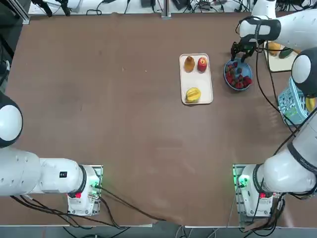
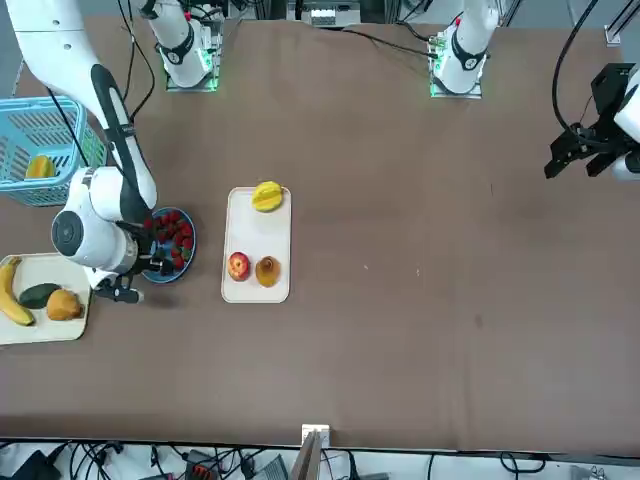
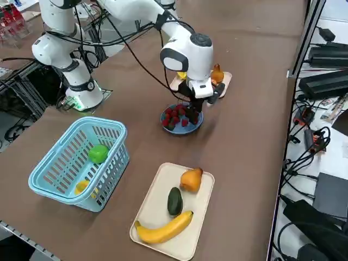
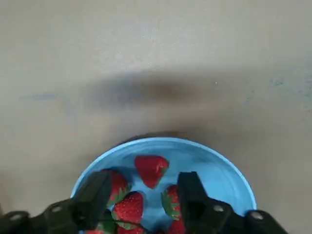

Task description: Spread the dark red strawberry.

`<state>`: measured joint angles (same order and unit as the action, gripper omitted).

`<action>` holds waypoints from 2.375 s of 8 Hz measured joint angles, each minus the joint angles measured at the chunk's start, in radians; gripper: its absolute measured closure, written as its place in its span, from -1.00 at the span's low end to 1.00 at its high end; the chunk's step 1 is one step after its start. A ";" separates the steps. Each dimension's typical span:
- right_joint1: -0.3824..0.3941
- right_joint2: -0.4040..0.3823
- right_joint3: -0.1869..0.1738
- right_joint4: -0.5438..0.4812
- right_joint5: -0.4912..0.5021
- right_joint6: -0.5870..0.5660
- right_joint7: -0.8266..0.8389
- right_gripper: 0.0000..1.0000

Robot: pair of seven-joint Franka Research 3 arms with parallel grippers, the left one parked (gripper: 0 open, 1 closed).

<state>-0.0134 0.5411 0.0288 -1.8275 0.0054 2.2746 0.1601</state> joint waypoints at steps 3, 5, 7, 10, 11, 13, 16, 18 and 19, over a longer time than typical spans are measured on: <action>0.000 -0.012 0.000 0.010 -0.002 -0.040 -0.001 -1.00; -0.005 -0.070 -0.002 -0.017 -0.024 -0.111 -0.045 -1.00; -0.017 -0.152 -0.003 -0.114 -0.043 -0.126 -0.152 -1.00; -0.032 -0.218 -0.004 -0.223 -0.106 -0.126 -0.431 -0.99; -0.047 -0.223 -0.004 -0.236 -0.109 -0.124 -0.527 -0.97; -0.058 -0.222 -0.004 -0.274 -0.116 -0.077 -0.625 -0.90; -0.058 -0.222 -0.003 -0.306 -0.163 -0.034 -0.660 -0.79; -0.058 -0.221 -0.003 -0.316 -0.169 -0.012 -0.666 -0.70; -0.058 -0.218 -0.003 -0.322 -0.169 -0.005 -0.668 -0.66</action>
<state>-0.0712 0.3229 0.0259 -2.1493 -0.1636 2.2697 -0.5079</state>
